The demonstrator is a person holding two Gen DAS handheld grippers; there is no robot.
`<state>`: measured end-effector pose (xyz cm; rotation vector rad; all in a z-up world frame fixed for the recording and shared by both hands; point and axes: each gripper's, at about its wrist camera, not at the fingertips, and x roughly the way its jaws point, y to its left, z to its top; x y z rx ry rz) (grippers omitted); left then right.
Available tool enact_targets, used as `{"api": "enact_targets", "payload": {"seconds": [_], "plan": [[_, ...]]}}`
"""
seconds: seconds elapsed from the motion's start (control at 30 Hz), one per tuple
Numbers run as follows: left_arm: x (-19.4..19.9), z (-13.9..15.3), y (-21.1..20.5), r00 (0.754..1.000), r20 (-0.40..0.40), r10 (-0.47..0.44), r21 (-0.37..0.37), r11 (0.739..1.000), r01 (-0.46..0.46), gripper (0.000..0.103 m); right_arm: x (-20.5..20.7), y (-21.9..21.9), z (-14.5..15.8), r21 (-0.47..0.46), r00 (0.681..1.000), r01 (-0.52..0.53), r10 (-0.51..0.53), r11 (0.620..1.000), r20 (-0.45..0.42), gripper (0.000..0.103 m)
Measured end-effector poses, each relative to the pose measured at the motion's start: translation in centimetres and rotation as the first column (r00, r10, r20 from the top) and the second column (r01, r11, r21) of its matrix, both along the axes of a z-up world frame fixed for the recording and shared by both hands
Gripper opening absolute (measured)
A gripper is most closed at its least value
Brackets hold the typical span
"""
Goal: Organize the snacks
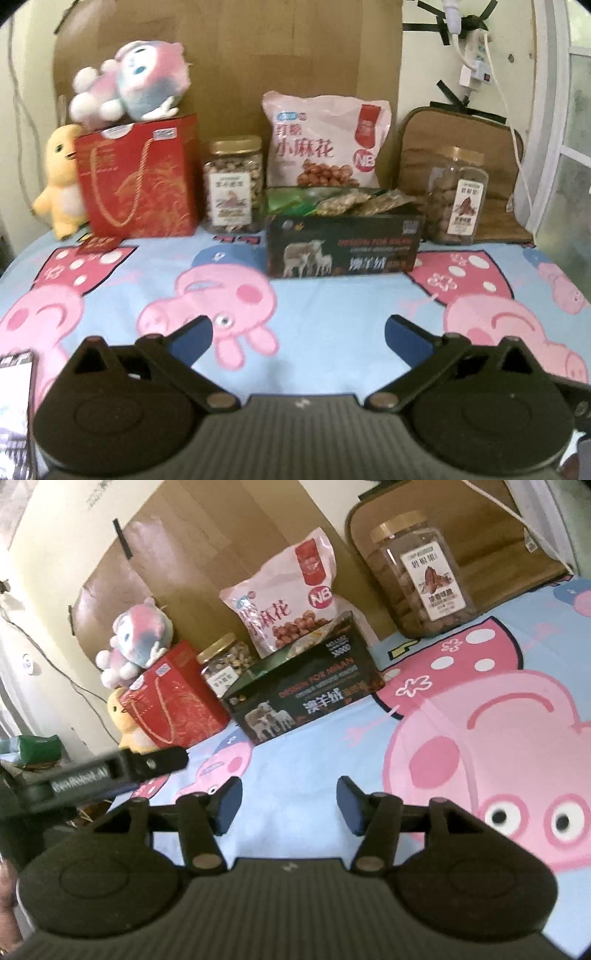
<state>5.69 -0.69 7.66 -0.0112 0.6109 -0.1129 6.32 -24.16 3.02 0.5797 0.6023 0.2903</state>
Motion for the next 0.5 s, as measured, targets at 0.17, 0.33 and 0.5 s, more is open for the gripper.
{"api": "enact_targets", "payload": {"seconds": [0.17, 0.33, 0.5], "plan": [[-3.0, -0.4, 0.0, 1.000, 0.008, 0.029, 0.026, 0.999, -0.029, 0.103, -2.2, 0.5, 0.8, 0.002, 1.000, -0.005, 0.005, 1.000, 0.020, 0.066], [-5.3, 0.1, -0.7, 0.999, 0.041, 0.029, 0.068, 0.997, -0.032, 0.103, -3.9, 0.8, 2.1, 0.010, 0.998, -0.009, 0.008, 1.000, 0.057, 0.073], [-6.6, 0.8, -0.9, 0.997, 0.069, 0.030, 0.068, 0.997, -0.035, 0.103, -5.1, 1.1, 3.0, -0.004, 0.995, -0.007, 0.008, 1.000, 0.100, 0.073]]}}
